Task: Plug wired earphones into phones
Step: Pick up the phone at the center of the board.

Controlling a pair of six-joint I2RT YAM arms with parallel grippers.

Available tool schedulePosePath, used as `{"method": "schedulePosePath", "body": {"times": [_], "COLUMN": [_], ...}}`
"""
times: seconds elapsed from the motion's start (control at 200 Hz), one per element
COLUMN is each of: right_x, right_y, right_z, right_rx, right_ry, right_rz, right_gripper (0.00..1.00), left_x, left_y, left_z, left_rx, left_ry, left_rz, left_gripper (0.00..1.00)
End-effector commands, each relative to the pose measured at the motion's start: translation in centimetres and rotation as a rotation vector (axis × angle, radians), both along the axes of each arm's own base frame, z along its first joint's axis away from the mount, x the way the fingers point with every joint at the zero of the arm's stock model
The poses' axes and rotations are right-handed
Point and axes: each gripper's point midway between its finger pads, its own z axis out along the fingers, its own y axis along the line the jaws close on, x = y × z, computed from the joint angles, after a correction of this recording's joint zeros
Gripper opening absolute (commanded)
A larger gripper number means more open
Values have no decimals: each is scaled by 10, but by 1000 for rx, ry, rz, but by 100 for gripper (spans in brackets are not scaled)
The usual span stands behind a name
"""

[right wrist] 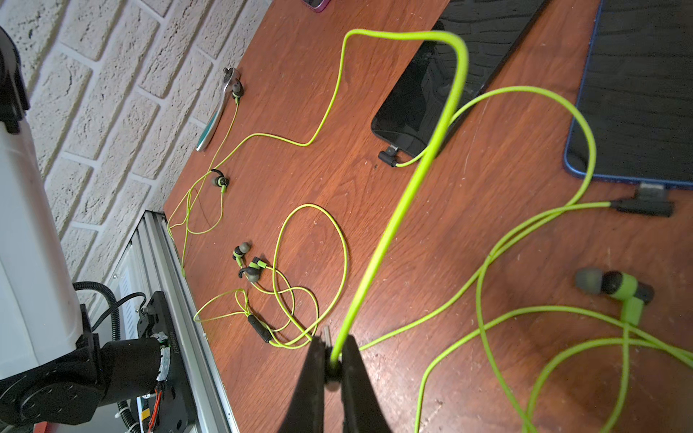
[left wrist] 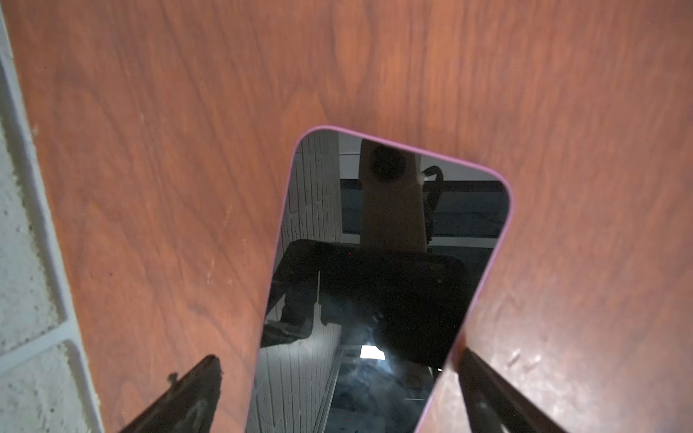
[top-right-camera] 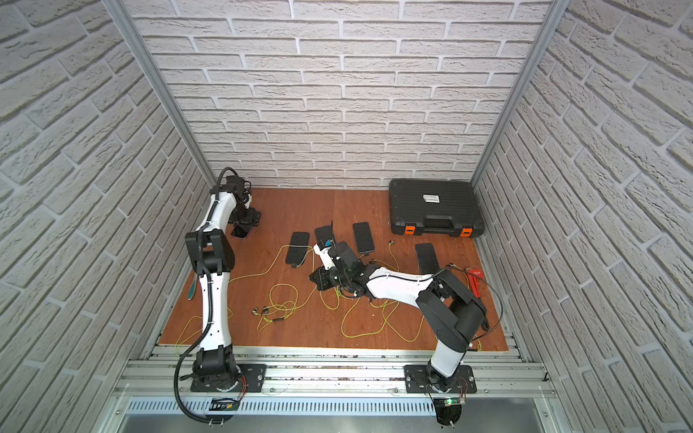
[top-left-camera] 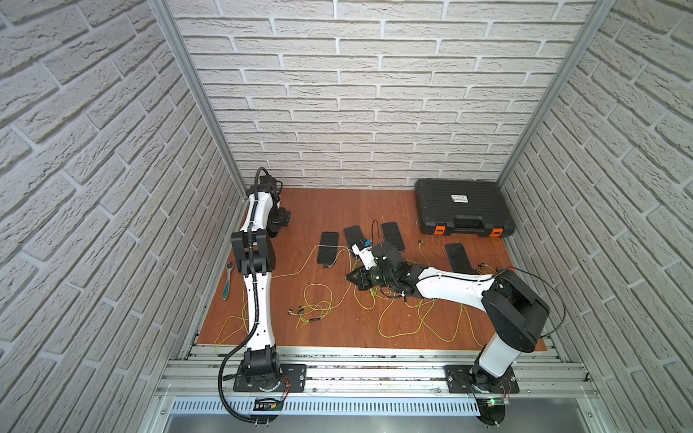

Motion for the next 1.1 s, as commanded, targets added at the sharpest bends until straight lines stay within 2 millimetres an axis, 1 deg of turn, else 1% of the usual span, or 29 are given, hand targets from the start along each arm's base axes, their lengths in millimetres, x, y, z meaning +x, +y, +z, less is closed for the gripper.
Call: {"method": "schedulePosePath", "body": {"times": [0.0, 0.105, 0.185, 0.245, 0.345, 0.445, 0.515, 0.62, 0.685, 0.79, 0.865, 0.895, 0.99, 1.04, 1.095], "right_x": [1, 2, 1, 1, 0, -1, -1, -2, -2, -5, -5, -6, -5, -4, -4], "right_y": [-3, -5, -6, -7, -10, -10, -11, -10, -11, -14, -17, -18, -17, -16, -15], "right_z": [15, 15, 15, 14, 12, 11, 10, 11, 11, 10, 9, 9, 8, 8, 8], "right_rx": [5, -6, -5, -4, -1, 2, 5, 8, 6, -1, -7, -9, -10, -7, -4], "right_ry": [-49, -57, -58, -57, -57, -57, -57, -59, -60, -62, -65, -65, -66, -62, -61], "right_rz": [-1, -8, -12, -17, -25, -29, -29, -23, -23, -21, -30, -32, -33, -33, -31], "right_gripper": [6, 6, 6, 6, 6, 6, 6, 6, 6, 6, 6, 6, 6, 6, 6], "left_x": [-31, -50, -61, -66, -72, -79, -82, -87, -86, -79, -71, -68, -57, -50, -44], "left_y": [-9, -10, -13, -15, -15, -23, -31, -39, -40, -30, -38, -38, -25, -20, -17], "left_z": [-32, -40, -45, -46, -46, -41, -39, -40, -42, -41, -35, -32, -24, -22, -25], "left_rx": [-86, -204, -302, -341, -323, -305, -297, -264, -216, -105, -104, -79, 40, 51, 45], "left_ry": [156, 227, 266, 285, 296, 306, 307, 321, 323, 306, 280, 270, 223, 195, 178], "left_rz": [45, 134, 183, 198, 195, 191, 181, 157, 148, 144, 102, 88, 94, 119, 139], "left_gripper": [98, 98, 97, 96, 96, 96, 97, 97, 97, 98, 98, 98, 98, 98, 98]}}
